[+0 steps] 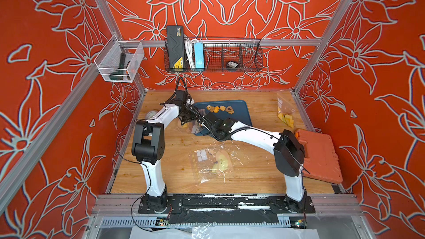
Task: Put the cookies into a resealable bag to prevent moisture
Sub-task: Place the cookie in the ziploc bag.
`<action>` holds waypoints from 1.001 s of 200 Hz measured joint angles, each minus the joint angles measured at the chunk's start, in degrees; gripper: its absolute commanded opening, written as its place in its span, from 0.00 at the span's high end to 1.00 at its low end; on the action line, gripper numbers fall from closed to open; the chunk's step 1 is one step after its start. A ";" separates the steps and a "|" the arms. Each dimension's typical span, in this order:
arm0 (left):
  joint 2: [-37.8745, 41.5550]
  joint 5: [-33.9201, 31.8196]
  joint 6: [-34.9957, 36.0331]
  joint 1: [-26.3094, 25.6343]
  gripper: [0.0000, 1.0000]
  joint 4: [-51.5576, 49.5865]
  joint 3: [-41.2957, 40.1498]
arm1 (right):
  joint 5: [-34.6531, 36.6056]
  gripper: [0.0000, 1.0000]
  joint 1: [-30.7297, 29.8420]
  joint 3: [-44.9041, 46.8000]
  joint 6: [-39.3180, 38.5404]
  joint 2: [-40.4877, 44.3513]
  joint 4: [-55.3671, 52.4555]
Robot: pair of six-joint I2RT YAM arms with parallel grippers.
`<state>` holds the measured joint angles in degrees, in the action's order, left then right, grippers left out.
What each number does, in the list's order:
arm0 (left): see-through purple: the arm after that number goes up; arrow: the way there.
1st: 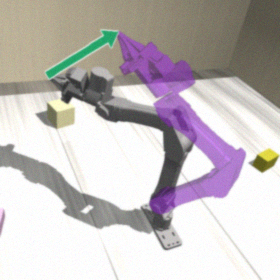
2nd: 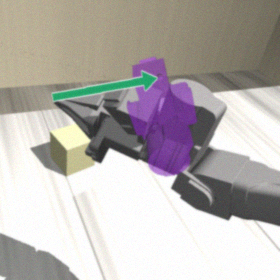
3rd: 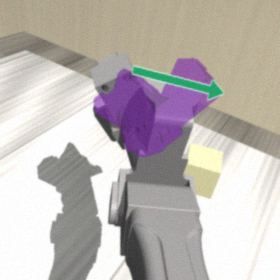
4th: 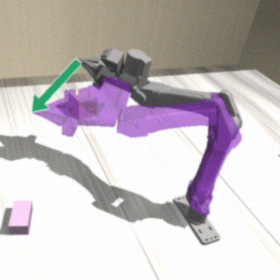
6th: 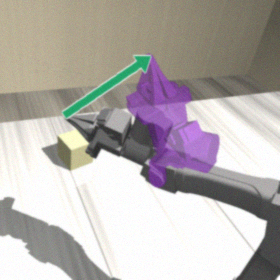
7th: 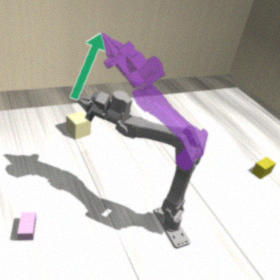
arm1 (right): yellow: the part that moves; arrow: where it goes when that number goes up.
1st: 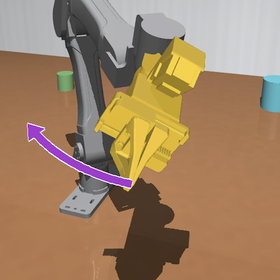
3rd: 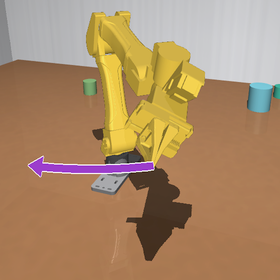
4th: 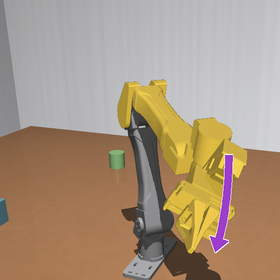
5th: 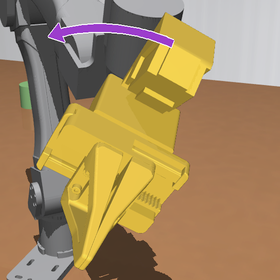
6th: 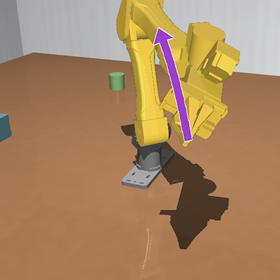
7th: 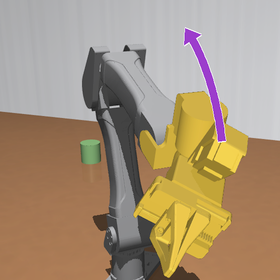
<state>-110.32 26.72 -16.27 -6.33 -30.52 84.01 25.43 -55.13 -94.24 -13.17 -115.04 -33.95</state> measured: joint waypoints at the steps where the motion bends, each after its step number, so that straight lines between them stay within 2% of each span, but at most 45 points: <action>1: 0.00 0.02 -0.02 0.00 1.00 0.00 0.00 | 0.00 0.69 0.02 -0.24 0.00 -0.17 -0.07; 63: 0.00 0.44 -0.02 0.00 1.00 0.02 0.00 | -6.34 0.63 1.55 -7.13 3.54 -4.85 -3.30; 109: 0.00 0.44 -0.02 0.00 1.00 0.07 0.00 | -8.48 0.46 3.13 -7.08 5.16 -4.90 -4.28; 134: 0.00 0.37 -0.02 0.00 1.00 0.24 0.00 | -8.46 0.46 3.65 -6.49 5.42 -4.72 -4.22; 154: 0.11 -0.02 -0.02 0.00 1.00 0.28 0.00 | -8.41 0.51 3.85 -5.44 5.49 -4.46 -4.24; 200: 3.89 -1.81 -0.31 0.31 1.00 2.80 -1.77 | -8.39 0.52 4.35 -4.52 5.60 -3.85 -4.35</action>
<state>-106.43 24.91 -16.58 -6.02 -27.73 82.24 17.04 -50.78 -98.76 -7.57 -118.89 -38.30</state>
